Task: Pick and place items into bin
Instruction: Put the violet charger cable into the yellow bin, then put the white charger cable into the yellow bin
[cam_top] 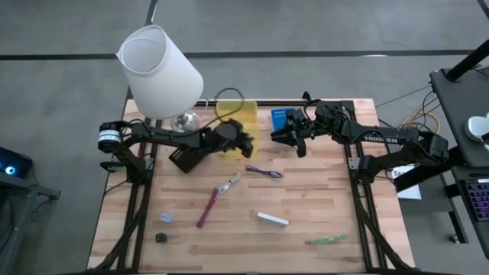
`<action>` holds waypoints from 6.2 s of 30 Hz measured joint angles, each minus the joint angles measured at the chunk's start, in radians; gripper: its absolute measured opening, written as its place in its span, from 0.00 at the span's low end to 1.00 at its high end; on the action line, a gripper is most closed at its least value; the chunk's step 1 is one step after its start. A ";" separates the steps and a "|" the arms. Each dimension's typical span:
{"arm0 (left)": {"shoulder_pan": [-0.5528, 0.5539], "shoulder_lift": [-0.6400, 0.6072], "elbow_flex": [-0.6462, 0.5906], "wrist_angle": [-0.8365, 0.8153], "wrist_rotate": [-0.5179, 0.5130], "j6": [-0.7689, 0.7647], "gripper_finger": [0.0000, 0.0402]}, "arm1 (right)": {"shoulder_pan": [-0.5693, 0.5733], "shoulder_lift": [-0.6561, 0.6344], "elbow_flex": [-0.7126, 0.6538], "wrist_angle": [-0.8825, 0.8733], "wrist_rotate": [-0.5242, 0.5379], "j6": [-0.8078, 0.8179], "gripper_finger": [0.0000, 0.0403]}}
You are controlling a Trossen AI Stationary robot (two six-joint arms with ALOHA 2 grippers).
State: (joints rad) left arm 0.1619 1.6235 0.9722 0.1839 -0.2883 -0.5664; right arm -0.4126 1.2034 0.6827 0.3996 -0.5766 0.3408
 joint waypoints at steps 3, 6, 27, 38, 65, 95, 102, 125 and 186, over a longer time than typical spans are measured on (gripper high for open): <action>-0.018 0.008 0.000 0.180 0.218 0.255 0.28 | 0.000 -0.004 0.000 0.001 0.000 -0.004 0.19; -0.043 0.010 0.000 0.209 0.318 0.462 0.28 | 0.000 -0.006 0.000 0.002 0.000 -0.003 0.19; -0.103 0.119 -0.016 -0.007 0.386 0.635 0.28 | 0.000 -0.018 0.000 0.000 0.000 -0.006 0.19; -0.102 0.255 0.016 -0.008 0.318 0.628 0.28 | 0.000 -0.018 0.000 0.000 0.000 -0.002 0.19; -0.103 0.300 0.016 -0.012 0.222 0.632 0.16 | 0.000 -0.018 0.000 0.000 0.000 -0.003 0.19; -0.098 0.150 0.172 -0.113 -0.097 0.543 0.00 | 0.000 -0.019 0.000 -0.001 -0.001 -0.003 0.19; -0.096 0.109 0.169 -0.334 -0.214 0.545 0.00 | 0.000 -0.019 0.000 -0.001 -0.001 0.000 0.19; -0.046 0.083 0.166 -0.747 -0.476 -0.262 0.00 | 0.000 -0.019 0.000 -0.007 -0.002 -0.001 0.19; -0.162 0.228 0.178 -0.735 0.294 0.021 0.37 | 0.000 -0.018 0.000 -0.113 0.000 -0.063 0.19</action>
State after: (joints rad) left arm -0.0002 1.8512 1.1502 -0.5513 0.0057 -0.5456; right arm -0.4126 1.1854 0.6823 0.2867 -0.5770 0.2775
